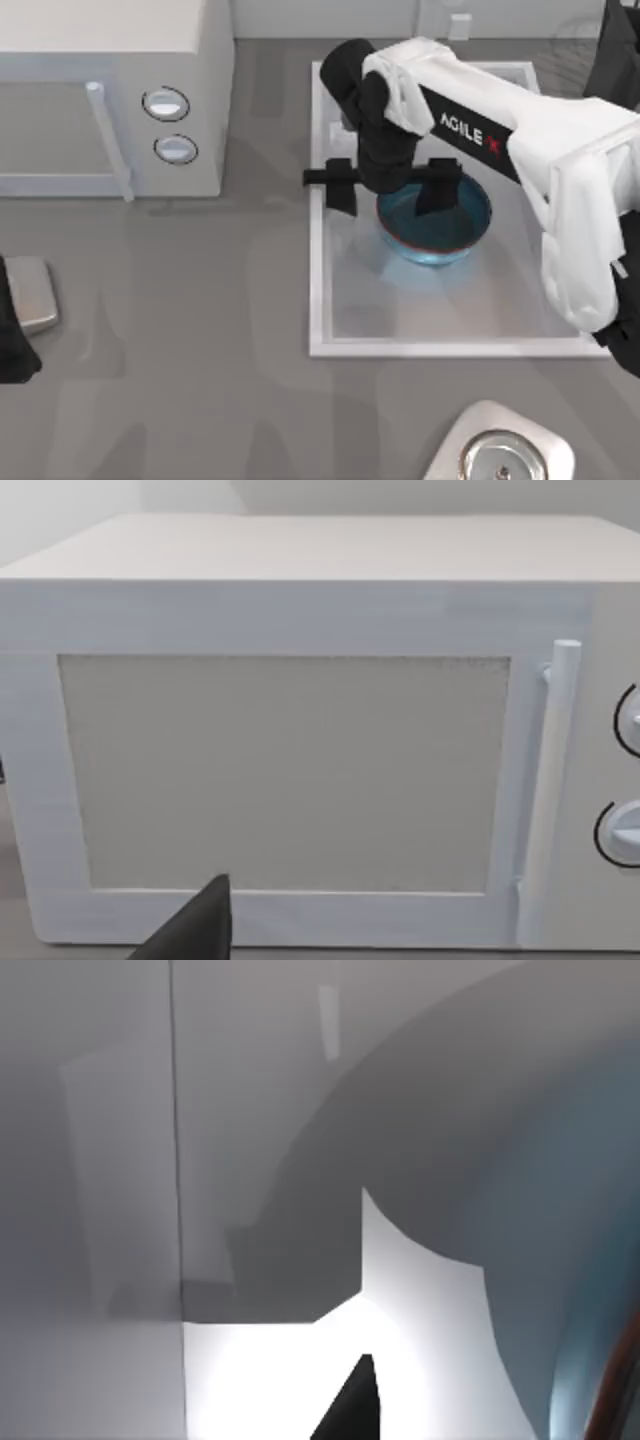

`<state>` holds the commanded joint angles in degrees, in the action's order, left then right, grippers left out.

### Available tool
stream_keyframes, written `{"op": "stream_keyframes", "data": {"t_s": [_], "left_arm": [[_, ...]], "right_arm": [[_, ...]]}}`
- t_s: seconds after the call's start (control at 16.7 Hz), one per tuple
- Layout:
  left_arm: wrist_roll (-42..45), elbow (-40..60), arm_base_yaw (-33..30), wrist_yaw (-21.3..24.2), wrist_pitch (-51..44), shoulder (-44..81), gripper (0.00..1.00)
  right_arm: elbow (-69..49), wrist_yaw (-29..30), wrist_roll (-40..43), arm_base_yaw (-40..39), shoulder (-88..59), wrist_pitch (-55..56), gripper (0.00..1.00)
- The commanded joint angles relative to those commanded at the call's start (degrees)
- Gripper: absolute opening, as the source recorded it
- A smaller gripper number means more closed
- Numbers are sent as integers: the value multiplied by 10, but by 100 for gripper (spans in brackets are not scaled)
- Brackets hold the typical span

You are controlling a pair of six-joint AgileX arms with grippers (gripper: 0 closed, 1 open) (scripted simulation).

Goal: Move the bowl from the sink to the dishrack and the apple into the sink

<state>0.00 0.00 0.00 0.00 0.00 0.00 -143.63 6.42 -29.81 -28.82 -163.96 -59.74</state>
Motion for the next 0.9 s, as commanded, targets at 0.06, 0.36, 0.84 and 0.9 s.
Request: {"op": "stream_keyframes", "data": {"t_s": [0.06,0.36,0.84,0.9], "left_arm": [[0,0,0,0,0,0,100],[0,0,0,0,0,0,100],[0,0,0,0,0,0,100],[0,0,0,0,0,0,100]], "right_arm": [[0,0,0,0,0,0,100],[0,0,0,0,0,0,62],[0,0,0,0,0,0,2],[0,0,0,0,0,0,0]]}}
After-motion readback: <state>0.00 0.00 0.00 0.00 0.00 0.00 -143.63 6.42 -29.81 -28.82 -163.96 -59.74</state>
